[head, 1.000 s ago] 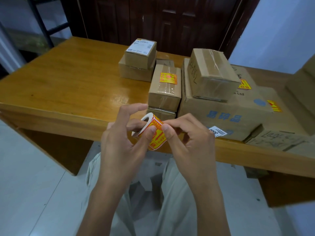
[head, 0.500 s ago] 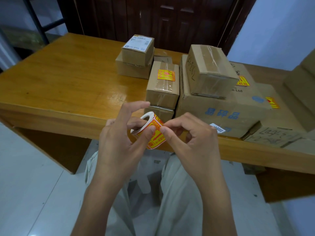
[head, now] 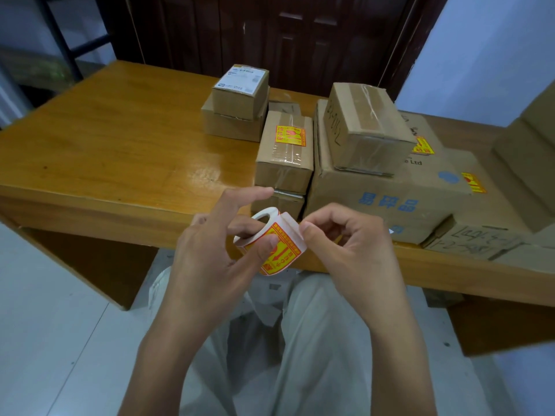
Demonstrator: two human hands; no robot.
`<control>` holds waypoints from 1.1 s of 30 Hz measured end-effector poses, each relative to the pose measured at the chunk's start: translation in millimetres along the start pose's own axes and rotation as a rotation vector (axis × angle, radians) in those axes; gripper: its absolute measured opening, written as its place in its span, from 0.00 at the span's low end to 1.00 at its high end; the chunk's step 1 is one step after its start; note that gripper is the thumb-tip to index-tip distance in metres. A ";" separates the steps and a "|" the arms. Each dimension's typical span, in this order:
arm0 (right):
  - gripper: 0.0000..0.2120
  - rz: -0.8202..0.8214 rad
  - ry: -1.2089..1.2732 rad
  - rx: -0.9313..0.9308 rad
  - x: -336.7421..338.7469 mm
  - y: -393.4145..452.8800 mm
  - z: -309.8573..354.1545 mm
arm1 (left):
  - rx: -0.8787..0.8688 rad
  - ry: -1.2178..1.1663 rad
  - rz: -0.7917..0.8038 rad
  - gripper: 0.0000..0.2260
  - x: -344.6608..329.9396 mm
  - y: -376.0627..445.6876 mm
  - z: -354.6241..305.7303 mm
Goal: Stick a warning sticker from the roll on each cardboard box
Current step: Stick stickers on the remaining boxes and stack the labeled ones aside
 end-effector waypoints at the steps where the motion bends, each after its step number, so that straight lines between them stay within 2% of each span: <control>1: 0.06 -0.010 -0.008 0.002 2.1 0.6 3.6 | -0.001 -0.002 0.001 0.22 1.4 -0.5 -2.1; 8: 0.09 -0.011 0.119 0.006 45.8 22.8 51.9 | -0.055 -0.059 -0.013 0.21 31.5 19.7 -40.4; 13: 0.08 -0.013 0.103 0.082 74.5 65.1 105.5 | -0.172 -0.055 -0.026 0.21 57.4 58.0 -89.0; 17: 0.10 0.038 0.181 0.090 96.1 112.0 135.4 | -0.252 -0.069 -0.076 0.21 75.4 87.5 -115.5; 24: 0.08 0.066 0.270 0.026 119.1 161.6 113.7 | -0.263 -0.045 -0.069 0.21 76.0 106.7 -111.9; 29: 0.15 0.090 0.284 -0.078 125.6 178.4 78.9 | -0.220 -0.019 -0.039 0.21 72.0 111.9 -96.5; 33: 0.05 0.125 0.114 -0.100 125.7 183.4 63.9 | -0.201 -0.015 -0.062 0.20 71.6 117.7 -86.4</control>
Point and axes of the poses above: each hand's wrist, its own y-axis towards the middle knuckle, its own x-axis out of the back of the hand, z = x × y, the point moved 2 cm from there along y, towards the middle knuckle, and after that the axes turned 2 degrees about x, right-handed, at the moved point
